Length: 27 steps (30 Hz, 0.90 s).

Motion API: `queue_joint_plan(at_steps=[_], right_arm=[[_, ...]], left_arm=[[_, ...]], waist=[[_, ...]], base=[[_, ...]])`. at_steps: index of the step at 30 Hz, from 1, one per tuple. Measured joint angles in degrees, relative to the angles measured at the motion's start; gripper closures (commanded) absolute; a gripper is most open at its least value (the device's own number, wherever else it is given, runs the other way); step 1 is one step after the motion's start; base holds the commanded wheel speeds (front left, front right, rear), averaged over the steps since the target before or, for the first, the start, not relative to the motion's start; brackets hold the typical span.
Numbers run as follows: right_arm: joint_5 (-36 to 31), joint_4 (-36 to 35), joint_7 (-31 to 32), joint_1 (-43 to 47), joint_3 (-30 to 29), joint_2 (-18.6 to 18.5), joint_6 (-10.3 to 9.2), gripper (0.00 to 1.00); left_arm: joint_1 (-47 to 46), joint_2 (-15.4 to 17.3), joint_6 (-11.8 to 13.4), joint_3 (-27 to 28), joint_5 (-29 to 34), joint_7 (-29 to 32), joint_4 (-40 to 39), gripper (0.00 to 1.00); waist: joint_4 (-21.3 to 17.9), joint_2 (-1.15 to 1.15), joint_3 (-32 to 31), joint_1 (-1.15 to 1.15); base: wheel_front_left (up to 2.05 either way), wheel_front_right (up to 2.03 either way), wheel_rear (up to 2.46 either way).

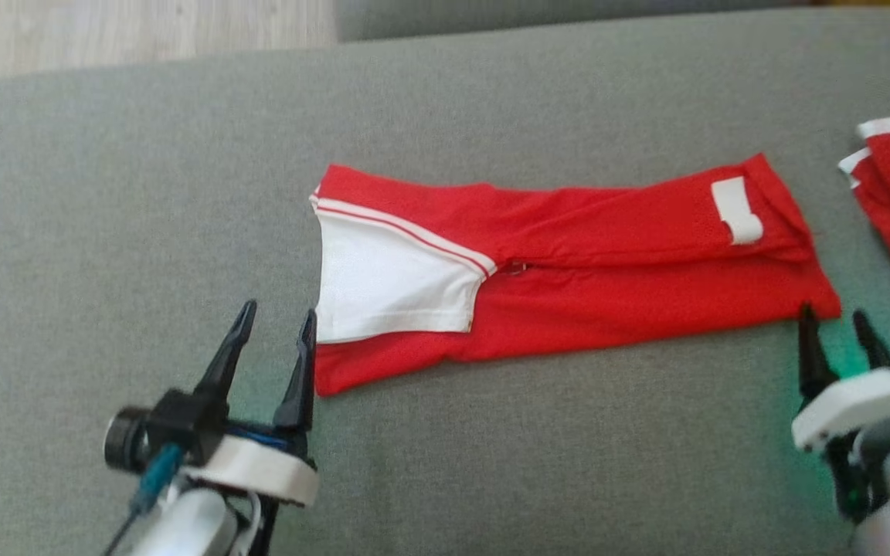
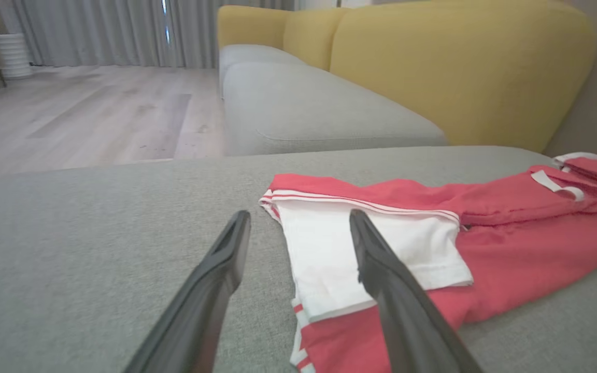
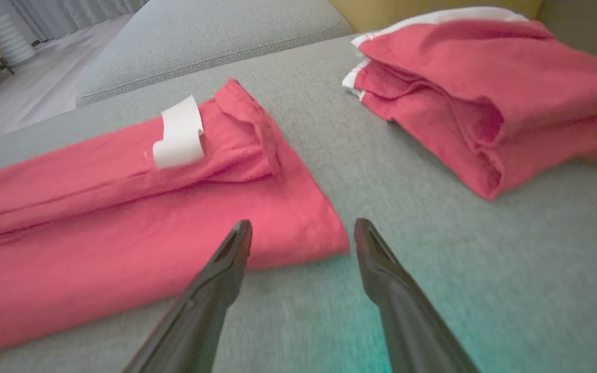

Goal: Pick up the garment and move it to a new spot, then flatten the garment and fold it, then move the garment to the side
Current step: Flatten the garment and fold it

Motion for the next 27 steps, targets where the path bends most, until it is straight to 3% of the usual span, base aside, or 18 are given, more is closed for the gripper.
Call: queue_joint_plan(at_steps=[5,11,21,27], right_arm=[[0.45,-2.43,-0.59,5.80,-1.59,2.70,0.00,0.00],[0.98,-5.12,-0.40,10.29,-3.92,4.57,0.00,0.00],[0.60,-5.65,3.72,10.03,-11.26,5.50,0.00,0.00],[-2.41,-2.60,5.42,2.31,-17.36,4.74,0.00,0.00]], left_arm=[[7.67,-4.61,3.48,5.83,7.03,0.00,-4.30,0.00],[16.12,-9.24,6.32,8.86,15.12,0.00,-8.46,0.00],[21.48,-12.81,5.76,8.61,24.16,0.00,-11.74,0.00],[21.32,-14.22,5.41,8.78,26.33,0.00,-12.49,0.00]], waist=[[-0.35,0.00,-3.88,0.00],[0.56,0.00,-7.95,-0.01],[6.67,0.00,-8.93,0.00],[9.49,0.00,-6.50,0.02]], base=[[0.00,0.00,0.00],[0.00,0.00,0.00],[0.00,0.00,0.00],[0.00,0.00,0.00]])
